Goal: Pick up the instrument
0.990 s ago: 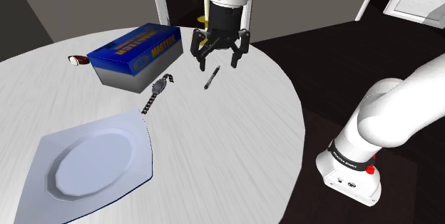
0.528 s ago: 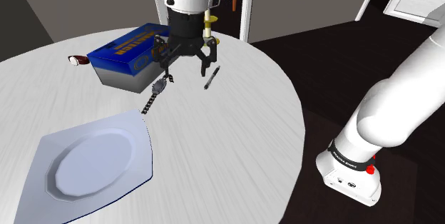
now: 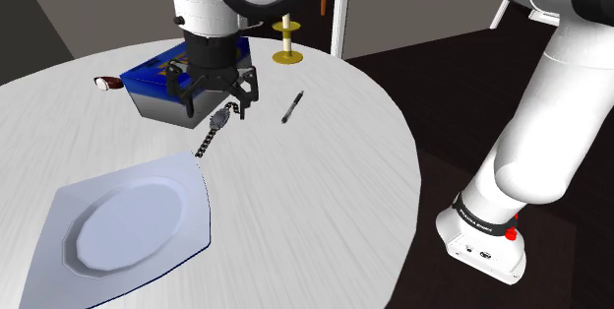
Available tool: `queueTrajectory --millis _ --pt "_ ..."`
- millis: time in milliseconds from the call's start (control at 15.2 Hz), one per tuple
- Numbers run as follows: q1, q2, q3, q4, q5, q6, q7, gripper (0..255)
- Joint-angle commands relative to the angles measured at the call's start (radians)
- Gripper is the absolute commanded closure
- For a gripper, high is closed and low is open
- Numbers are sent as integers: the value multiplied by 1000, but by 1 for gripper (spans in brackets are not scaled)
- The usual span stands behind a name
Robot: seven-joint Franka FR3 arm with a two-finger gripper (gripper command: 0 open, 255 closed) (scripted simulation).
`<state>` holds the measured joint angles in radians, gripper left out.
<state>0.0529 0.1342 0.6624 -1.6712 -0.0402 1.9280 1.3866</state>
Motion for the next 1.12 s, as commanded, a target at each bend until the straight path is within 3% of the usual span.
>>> queueTrajectory --millis 0,330,396,1056 --pt "3 8 0 -18 -7 25 8 0" --pt "2 12 -1 -62 -9 73 8 0" --pt "2 12 -1 -64 -9 74 8 255" --pt "2 10 -1 -50 -8 60 8 255"
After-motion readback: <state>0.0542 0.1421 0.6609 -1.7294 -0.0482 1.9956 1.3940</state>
